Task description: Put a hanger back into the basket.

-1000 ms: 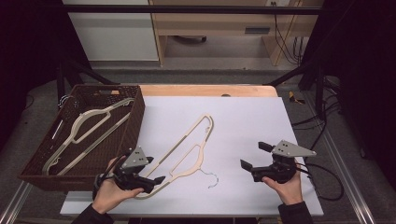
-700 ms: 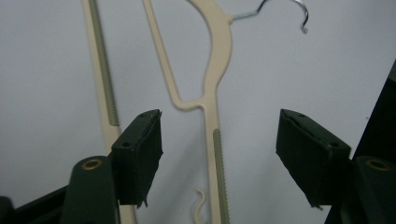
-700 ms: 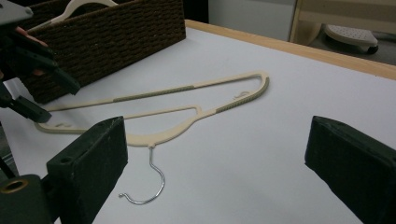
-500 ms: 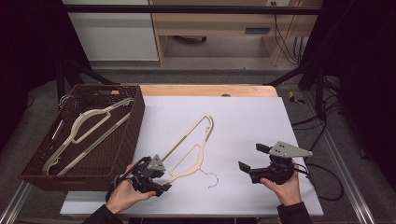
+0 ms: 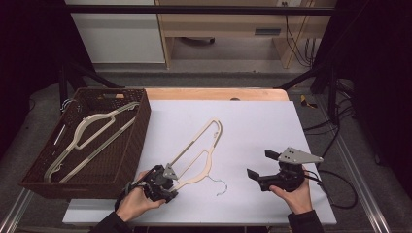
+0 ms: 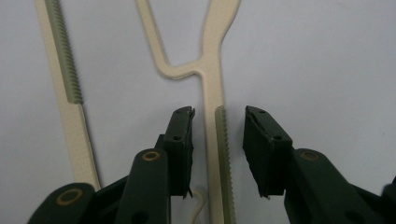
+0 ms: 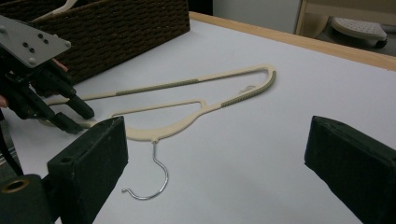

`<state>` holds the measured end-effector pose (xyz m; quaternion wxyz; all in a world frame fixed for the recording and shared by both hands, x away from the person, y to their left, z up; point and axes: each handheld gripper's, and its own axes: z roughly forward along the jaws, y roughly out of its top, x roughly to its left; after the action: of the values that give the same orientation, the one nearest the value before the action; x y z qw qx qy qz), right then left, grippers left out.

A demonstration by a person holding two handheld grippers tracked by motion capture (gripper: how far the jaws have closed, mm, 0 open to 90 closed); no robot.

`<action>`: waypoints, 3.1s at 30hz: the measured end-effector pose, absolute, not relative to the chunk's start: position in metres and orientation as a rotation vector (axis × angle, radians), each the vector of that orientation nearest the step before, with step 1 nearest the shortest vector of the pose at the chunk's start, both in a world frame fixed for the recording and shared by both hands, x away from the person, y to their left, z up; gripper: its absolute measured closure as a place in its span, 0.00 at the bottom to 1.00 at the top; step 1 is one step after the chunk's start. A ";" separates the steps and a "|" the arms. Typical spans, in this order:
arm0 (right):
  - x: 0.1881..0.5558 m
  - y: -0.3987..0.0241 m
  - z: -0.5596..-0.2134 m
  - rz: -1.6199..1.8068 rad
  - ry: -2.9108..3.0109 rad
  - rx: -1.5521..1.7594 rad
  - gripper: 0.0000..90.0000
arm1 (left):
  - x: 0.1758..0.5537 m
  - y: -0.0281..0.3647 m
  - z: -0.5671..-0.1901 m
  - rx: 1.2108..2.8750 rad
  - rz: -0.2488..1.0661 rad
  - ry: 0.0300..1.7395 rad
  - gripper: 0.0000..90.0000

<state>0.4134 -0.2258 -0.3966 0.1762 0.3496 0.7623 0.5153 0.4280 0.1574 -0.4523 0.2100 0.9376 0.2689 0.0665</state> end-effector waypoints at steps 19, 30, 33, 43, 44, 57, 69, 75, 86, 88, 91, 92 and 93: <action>0.413 -0.223 -0.396 1.461 2.164 0.987 0.07 | 0.427 0.150 -0.448 2.688 0.169 0.873 0.85; 0.414 -0.222 -0.398 1.459 2.174 0.984 0.07 | 0.425 0.156 -0.449 2.639 0.167 0.858 0.89; 0.414 -0.221 -0.398 1.462 2.177 0.982 0.07 | 0.425 0.158 -0.449 2.624 0.165 0.852 0.89; 0.414 -0.219 -0.400 1.453 2.194 0.972 0.07 | 0.421 0.167 -0.437 2.550 0.157 0.850 0.89; 0.414 -0.219 -0.400 1.458 2.194 0.976 0.07 | 0.421 0.168 -0.437 2.552 0.161 0.845 0.89; 0.416 -0.212 -0.407 1.446 2.226 0.971 0.08 | 0.420 0.178 -0.423 2.444 0.169 0.864 0.89; 0.420 -0.193 -0.426 1.415 2.319 0.954 0.08 | 0.421 0.186 -0.413 2.348 0.179 0.887 0.89; 0.420 -0.189 -0.429 1.427 2.334 0.956 0.08 | 0.420 0.187 -0.409 2.304 0.199 0.898 0.89; 0.421 -0.184 -0.434 1.428 2.357 0.950 0.09 | 0.420 0.194 -0.397 2.243 0.196 0.911 0.89; 0.422 -0.183 -0.436 1.430 2.361 0.946 0.09 | 0.421 0.194 -0.397 2.219 0.203 0.922 0.89; 0.424 -0.178 -0.440 1.446 2.371 0.952 0.09 | 0.421 0.196 -0.396 2.198 0.214 0.928 0.89; 0.426 -0.175 -0.442 1.454 2.379 0.952 0.10 | 0.421 0.197 -0.395 2.193 0.213 0.931 0.89; 0.428 -0.173 -0.443 1.459 2.383 0.951 0.10 | 0.422 0.198 -0.394 2.186 0.207 0.934 0.89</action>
<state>0.4280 -0.1728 -0.4432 0.0948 0.3209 0.8038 0.4919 0.4218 0.1980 -0.3941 0.3687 0.8517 0.3637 0.0805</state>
